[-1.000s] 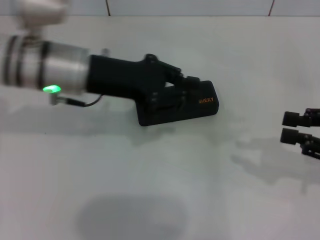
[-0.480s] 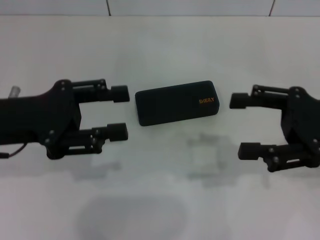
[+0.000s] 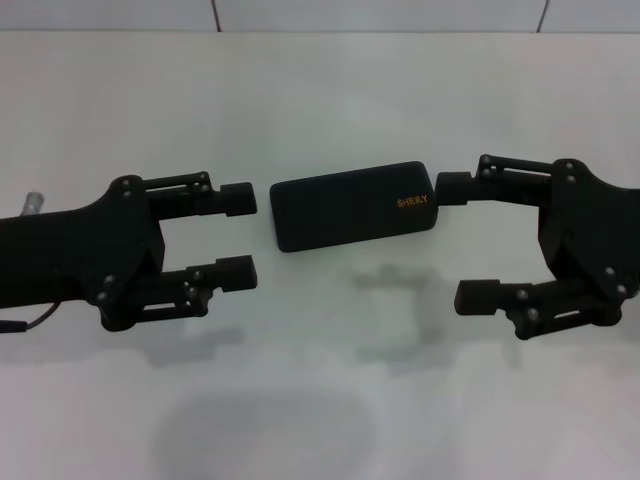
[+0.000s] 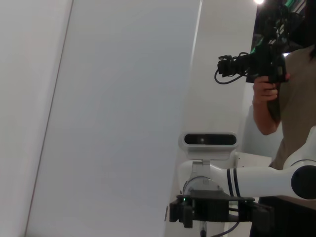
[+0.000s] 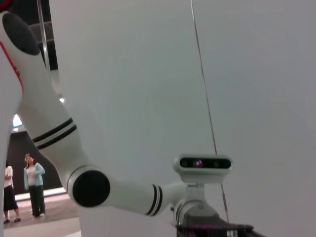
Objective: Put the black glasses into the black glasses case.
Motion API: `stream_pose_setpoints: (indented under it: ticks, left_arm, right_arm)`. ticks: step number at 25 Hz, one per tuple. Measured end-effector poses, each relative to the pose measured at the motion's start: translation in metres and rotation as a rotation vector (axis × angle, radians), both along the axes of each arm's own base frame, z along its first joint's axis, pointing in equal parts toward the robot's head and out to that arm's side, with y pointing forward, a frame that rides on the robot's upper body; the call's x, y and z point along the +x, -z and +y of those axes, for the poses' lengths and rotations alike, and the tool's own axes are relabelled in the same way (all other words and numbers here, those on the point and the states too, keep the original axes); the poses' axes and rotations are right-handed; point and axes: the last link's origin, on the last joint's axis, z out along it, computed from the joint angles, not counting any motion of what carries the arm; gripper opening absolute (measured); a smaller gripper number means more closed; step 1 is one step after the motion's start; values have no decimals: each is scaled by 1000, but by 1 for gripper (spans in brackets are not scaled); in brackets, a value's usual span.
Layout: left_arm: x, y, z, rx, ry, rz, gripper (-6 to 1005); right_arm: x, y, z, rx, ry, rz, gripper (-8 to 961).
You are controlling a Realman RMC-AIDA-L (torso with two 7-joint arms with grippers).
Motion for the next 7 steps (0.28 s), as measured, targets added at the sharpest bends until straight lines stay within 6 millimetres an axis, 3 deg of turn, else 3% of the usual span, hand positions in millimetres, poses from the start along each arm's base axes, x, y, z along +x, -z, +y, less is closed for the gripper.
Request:
stream_pose_setpoints:
  ticks: [7]
  left_arm:
    - [1, 4, -1, 7, 12, 2, 662]
  right_arm:
    - [2, 1, -1, -5, 17, 21, 886]
